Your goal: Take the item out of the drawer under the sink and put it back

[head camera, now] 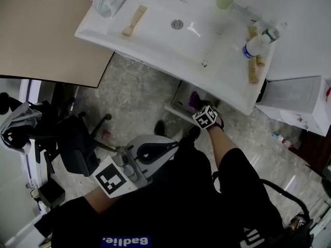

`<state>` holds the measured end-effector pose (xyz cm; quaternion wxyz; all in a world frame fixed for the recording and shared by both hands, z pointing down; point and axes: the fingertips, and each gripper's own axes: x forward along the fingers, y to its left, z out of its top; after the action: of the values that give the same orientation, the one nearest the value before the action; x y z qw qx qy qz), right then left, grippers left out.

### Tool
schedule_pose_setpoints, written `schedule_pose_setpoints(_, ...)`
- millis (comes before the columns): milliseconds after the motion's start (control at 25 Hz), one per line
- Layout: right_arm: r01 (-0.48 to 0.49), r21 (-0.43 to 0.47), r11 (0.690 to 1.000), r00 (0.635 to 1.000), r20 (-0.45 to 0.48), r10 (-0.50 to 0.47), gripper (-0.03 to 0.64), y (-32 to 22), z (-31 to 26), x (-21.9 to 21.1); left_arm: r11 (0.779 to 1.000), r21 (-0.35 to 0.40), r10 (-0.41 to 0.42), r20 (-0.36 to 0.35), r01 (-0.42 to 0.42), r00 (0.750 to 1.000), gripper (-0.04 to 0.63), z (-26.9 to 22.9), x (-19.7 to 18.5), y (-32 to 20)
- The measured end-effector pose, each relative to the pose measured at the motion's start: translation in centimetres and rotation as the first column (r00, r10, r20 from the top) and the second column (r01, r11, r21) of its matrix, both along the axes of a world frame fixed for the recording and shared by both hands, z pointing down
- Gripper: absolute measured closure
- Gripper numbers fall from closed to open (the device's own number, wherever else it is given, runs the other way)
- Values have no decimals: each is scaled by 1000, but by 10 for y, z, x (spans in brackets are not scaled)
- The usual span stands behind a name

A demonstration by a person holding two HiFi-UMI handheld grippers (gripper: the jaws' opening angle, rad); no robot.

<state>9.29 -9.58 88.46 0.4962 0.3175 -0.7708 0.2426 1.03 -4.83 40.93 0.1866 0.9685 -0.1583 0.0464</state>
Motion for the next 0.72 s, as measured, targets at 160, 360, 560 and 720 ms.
schedule_pose_setpoints(160,2,-19,1000,1000,-19,-3,532,-1,15,-3,1000,-25,5,13,-5,1000,606,13,-2,0)
schedule_pose_setpoints(360,-3,-55,998,999,-34,1,532,1,32,-4,999,-48,-5,32,7,999,606,24,-8,-2)
schedule_pose_setpoints(560,-3,-87,996,999,-40,0,531,3,46,-4,999,-52,-5,48,7,999,606,30,-12,1)
schedule_pose_setpoints(720,-38,-122,992,999,-29,35,528,3,52,-3,998,-59,-14,58,17,998,606,35,-17,3)
